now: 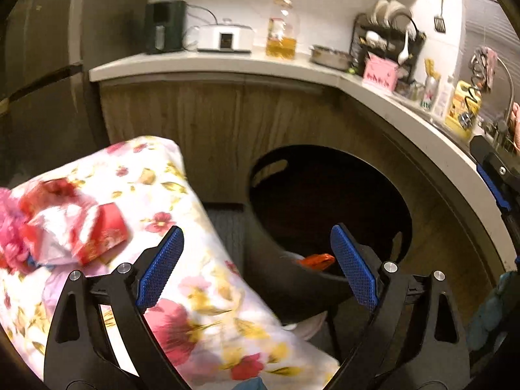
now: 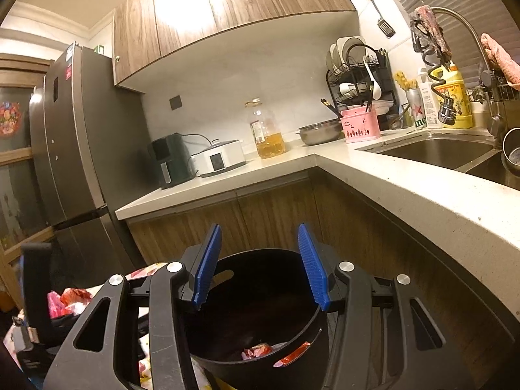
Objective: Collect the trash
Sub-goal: 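Move both tools back over the remaining trash on the floral sheet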
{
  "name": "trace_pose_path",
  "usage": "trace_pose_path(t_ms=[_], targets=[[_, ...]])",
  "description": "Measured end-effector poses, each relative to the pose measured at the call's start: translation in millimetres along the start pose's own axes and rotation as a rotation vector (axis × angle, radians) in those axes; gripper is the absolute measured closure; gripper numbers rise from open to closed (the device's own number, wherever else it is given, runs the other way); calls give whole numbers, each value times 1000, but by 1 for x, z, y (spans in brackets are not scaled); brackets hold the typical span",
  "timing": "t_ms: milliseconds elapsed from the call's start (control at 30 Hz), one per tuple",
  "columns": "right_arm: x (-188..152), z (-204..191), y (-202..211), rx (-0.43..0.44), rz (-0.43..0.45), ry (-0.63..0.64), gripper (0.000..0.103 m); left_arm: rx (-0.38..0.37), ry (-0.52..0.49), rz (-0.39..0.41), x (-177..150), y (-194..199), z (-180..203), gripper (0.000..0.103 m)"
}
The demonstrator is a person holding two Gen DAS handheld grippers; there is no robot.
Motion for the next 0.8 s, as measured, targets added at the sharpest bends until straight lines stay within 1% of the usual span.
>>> trace_pose_path(t_ms=[100,133,233,300,333,400,433,567,700,800], targets=[[-7,-9,-4,15,-20,10,53,59,36,74,-10,14,-25,13],[-9,-13,-5,19,-24,15,53,71,51,90,-13,17,-34,13],[-16,-27,-8,37,-40,30,53,147,123,137,-26,33,-73,13],[-23,-39,-10,55,-52,42,53,191,156,164,-35,43,-96,13],[-25,-43,-11,60,-55,48,53,229,174,183,-42,50,-112,13],[-32,-55,-13,75,-65,61,53,275,197,207,-53,60,-135,13],[-36,-62,-15,88,-74,64,53,286,210,212,-59,62,-146,13],[-52,-92,-20,134,-107,92,53,287,262,182,-78,60,-178,13],[-67,-124,-22,174,-127,140,53,274,271,172,-86,57,-191,15],[-73,-142,-23,195,-135,167,53,244,279,152,-87,48,-197,19]])
Point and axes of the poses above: each gripper's, at about its wrist camera, not at the fingertips, and y roughly against the way its jaws point, z to its right, x to its top, the point moved 10 cm from there along -y, roughly the way its jaws point, and after that the axes turned 12 degrees about -z, right-handed, at the moved point
